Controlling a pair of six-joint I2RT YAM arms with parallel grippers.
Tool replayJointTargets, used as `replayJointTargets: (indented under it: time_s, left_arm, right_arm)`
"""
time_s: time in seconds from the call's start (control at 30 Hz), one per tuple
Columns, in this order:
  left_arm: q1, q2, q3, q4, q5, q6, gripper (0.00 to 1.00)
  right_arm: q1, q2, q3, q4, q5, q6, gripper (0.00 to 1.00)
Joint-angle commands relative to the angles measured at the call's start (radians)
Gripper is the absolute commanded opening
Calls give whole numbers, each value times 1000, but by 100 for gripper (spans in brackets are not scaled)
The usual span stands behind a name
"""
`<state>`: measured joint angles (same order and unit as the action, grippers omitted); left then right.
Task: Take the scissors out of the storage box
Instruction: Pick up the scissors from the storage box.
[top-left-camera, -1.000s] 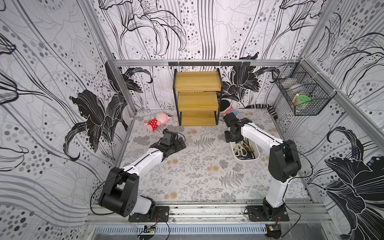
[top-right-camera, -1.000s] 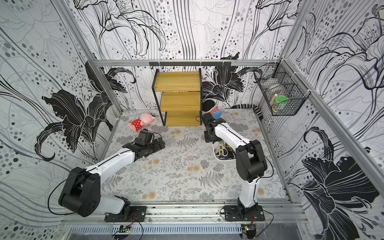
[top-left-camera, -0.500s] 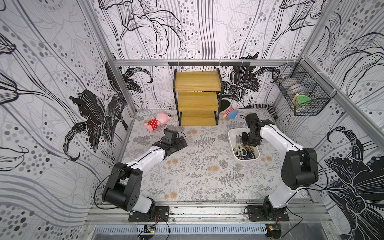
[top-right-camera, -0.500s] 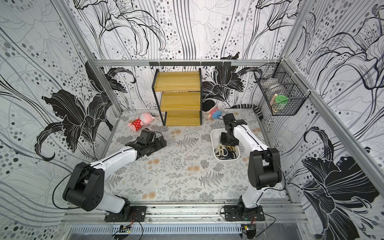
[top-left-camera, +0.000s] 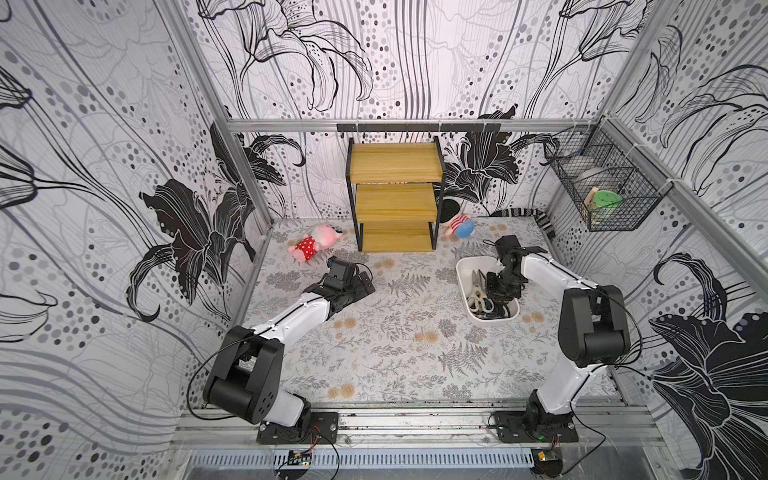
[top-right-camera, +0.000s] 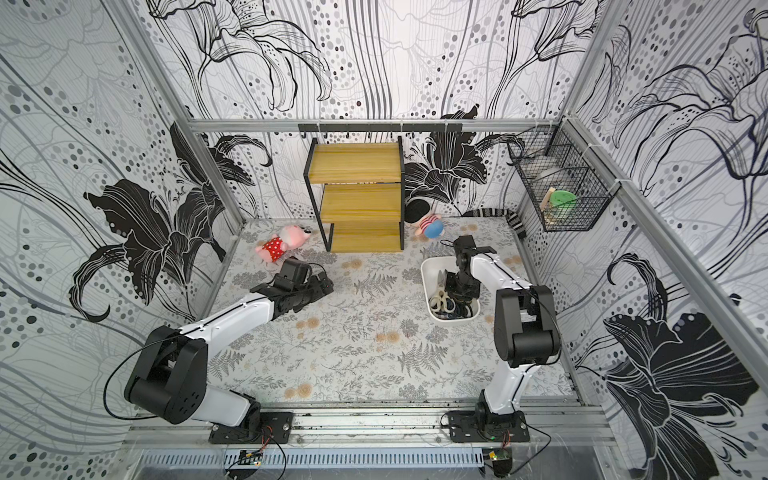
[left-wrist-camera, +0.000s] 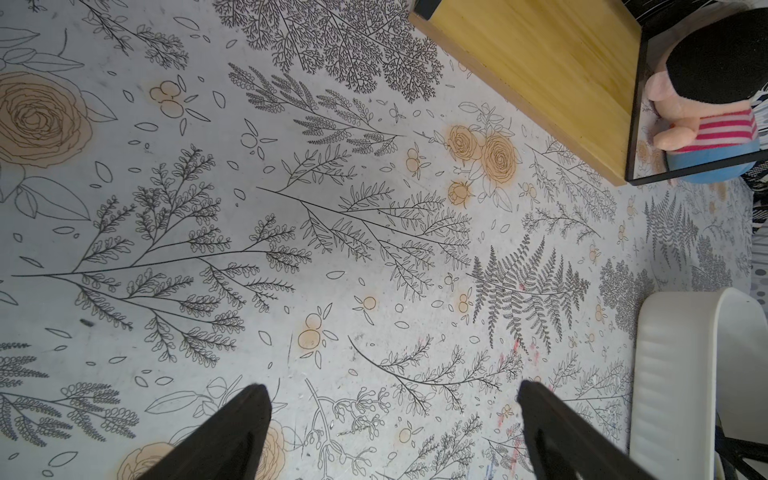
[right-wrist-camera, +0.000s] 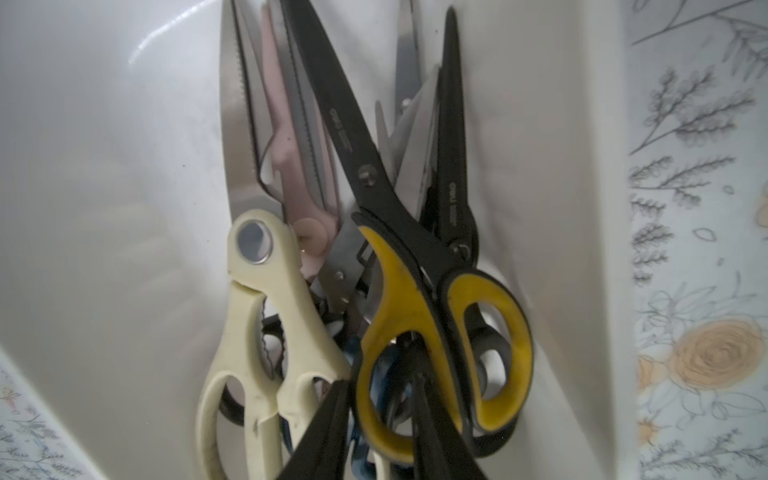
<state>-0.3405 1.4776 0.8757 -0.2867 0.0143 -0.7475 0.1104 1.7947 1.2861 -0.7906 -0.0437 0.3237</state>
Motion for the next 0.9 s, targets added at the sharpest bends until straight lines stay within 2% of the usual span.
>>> replayJointTargets:
  time_s: [0.0,0.3,0.47,0.87]
  left_arm:
    - [-4,-16,25,-7,-30,2,98]
    - [-5,-24,32,-28,-50,9,97]
    - [-4,-16,41,-29,-47,10,98]
    - [-4,-13,59,-38,-45,27,98]
  right_arm:
    - [-9,45,-18,36,-8,-10,27]
    - [-12,40,-25,55,-24,5,12]
    - [-14,8,-27,47,-26,21,0]
    - [-14,-74,-14,8,-20,58,0]
